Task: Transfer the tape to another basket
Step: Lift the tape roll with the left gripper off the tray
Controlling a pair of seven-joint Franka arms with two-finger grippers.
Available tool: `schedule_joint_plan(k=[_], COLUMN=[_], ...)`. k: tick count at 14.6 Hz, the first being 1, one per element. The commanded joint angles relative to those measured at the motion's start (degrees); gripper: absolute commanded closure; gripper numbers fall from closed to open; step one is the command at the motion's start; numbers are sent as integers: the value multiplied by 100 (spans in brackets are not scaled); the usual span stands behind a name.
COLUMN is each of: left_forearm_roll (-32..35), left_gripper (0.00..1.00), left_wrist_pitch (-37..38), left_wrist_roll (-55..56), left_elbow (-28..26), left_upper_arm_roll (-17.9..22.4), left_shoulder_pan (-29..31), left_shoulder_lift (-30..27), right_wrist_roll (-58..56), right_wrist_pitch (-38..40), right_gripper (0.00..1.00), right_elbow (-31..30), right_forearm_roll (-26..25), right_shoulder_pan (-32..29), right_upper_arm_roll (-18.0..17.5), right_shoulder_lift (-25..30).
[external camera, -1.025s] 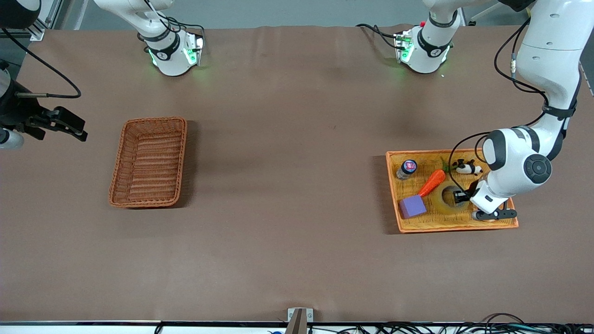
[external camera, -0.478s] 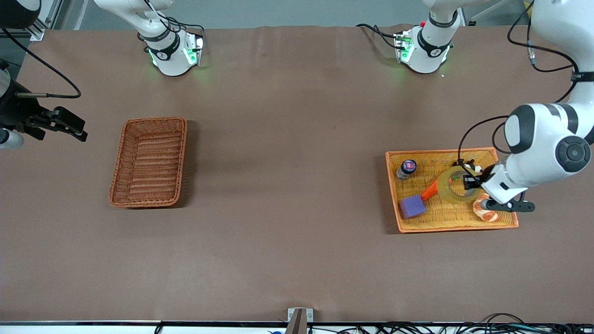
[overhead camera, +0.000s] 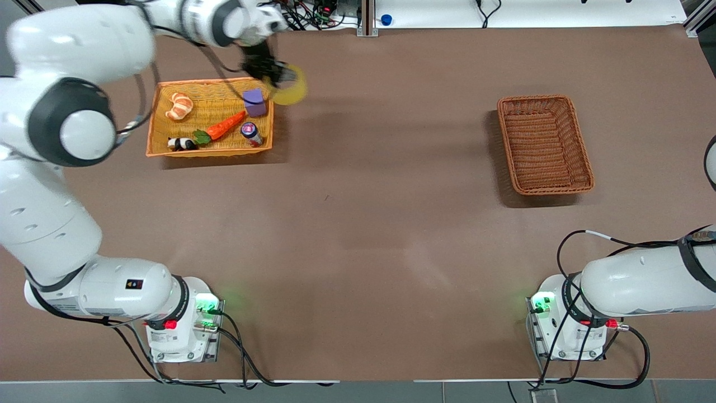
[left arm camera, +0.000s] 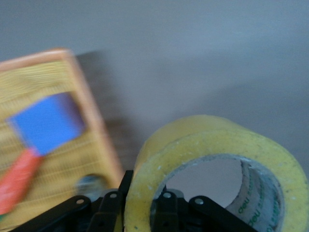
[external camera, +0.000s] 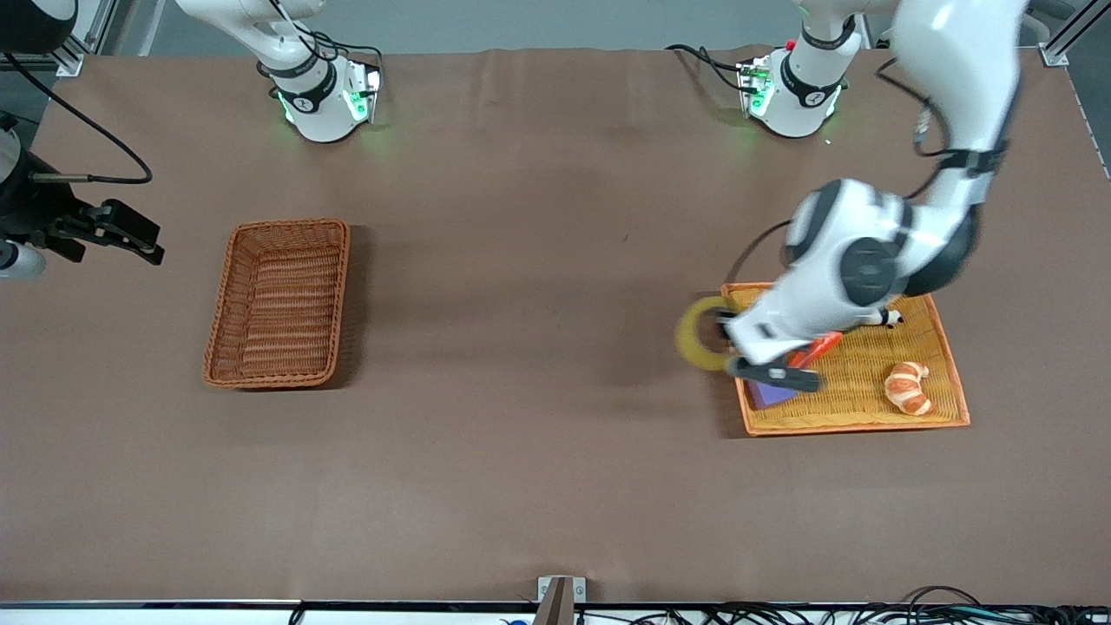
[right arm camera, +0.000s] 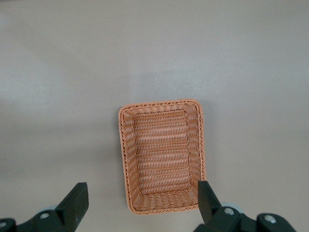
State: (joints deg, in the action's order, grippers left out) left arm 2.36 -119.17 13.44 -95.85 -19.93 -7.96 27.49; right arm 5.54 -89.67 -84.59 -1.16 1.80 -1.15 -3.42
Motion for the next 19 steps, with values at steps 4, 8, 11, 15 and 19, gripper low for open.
schedule_joint_plan(k=[4,8,11,15,19], left_forearm_roll=[63,10,-7,-16,1], left_gripper=[99,99,97,90,0], left_wrist_pitch=[113,34,-27,-501,-467], left_wrist_roll=[1553,1942,1943,1925,1907], left_elbow=[1822,2797,3203,3300,3178], left_upper_arm_roll=[234,1278,1298,1307,1316], left_shoulder_pan=[-1697,-3174,-3502,-3687,-3678], left_shoulder_lift=[1600,2321,2769,3008,2850], right_wrist_roll=[-61,-61,-53,9,71], right_wrist_pitch=[19,28,19,2,11], right_gripper=[0,0,0,0,0], right_elbow=[-84,-84,-84,-75,-75], right_forearm_roll=[116,116,116,133,133], right_shoulder_pan=[-119,-110,-119,-49,57], right_upper_arm_roll=[-61,-61,-61,-79,-79], right_shoulder_lift=[96,96,96,87,96])
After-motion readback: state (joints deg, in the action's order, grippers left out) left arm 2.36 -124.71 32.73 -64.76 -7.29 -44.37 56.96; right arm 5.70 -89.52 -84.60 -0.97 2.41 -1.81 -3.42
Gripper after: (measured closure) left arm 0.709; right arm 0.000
